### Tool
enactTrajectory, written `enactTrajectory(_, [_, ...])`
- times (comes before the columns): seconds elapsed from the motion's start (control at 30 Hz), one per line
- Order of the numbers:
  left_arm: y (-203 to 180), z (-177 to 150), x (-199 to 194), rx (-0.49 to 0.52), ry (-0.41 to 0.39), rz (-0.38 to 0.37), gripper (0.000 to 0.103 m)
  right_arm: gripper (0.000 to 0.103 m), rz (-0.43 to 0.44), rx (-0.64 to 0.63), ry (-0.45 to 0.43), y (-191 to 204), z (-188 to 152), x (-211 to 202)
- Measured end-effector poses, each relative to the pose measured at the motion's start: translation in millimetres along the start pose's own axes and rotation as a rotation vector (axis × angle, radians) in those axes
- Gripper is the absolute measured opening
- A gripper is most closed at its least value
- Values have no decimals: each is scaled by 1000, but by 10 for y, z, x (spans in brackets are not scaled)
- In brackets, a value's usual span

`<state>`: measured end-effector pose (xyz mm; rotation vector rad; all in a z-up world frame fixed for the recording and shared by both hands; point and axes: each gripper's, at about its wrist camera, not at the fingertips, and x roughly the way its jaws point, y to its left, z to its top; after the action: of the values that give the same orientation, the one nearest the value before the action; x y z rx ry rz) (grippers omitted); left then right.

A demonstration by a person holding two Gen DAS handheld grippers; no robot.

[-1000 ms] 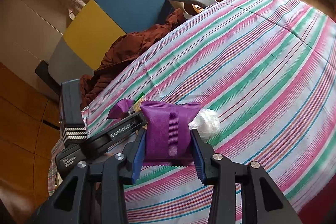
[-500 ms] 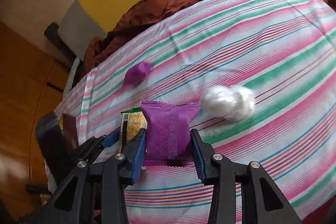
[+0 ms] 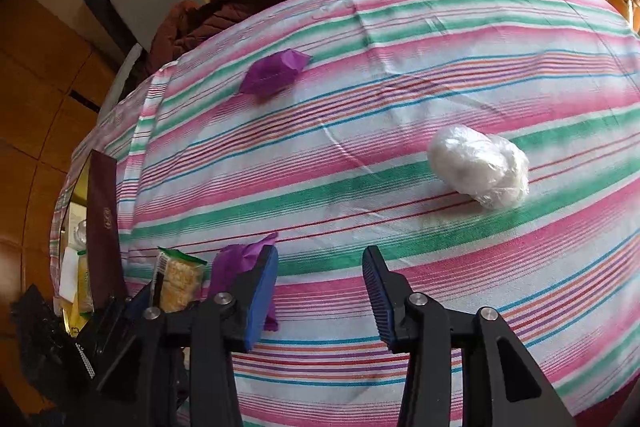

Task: Organize objects
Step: 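Carry the snack bar and purple pouch toward the gold tray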

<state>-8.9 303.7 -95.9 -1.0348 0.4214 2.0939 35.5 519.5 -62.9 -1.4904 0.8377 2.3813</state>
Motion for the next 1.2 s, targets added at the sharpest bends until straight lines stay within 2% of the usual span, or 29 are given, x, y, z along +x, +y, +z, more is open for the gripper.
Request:
enactTrajectory(0.07, [-6,-13,4,8,-8,2,46,70,19,-59,0,166,-25,-3])
enactTrajectory(0.1, [9,-24,0,3,-11,-3,46,72,16,-98,4,264,-44,16])
enactTrajectory(0.23, [39,-36,-17,-14,-11,-18,46,73,-43,-217,20,541,-139,97])
enactTrajectory(0.37, [41,-61,-38,-12,-16,-18,46,74,-59,-277,11,655,-188,109])
enactTrajectory(0.47, [52,-91,-47,-17,-25,-22,46,74,-163,-324,31,709,-208,242])
enactTrajectory(0.5, [53,-96,-48,-18,-28,-22,46,73,-199,-341,36,717,-214,288])
enactTrajectory(0.53, [47,-98,-49,-16,-29,-20,46,65,-212,-355,38,726,-219,316])
enactTrajectory(0.57, [41,-100,-49,-14,-31,-18,46,51,-209,-365,41,726,-222,322])
enactTrajectory(0.67, [30,-110,-50,-10,-40,-11,47,41,-232,-382,59,714,-236,367])
enactTrajectory(0.97, [16,-122,-50,-4,-49,0,47,41,-224,-341,84,582,-203,375])
enactTrajectory(1.2, [14,-131,-56,-4,-55,3,47,43,-186,-293,85,475,-163,360])
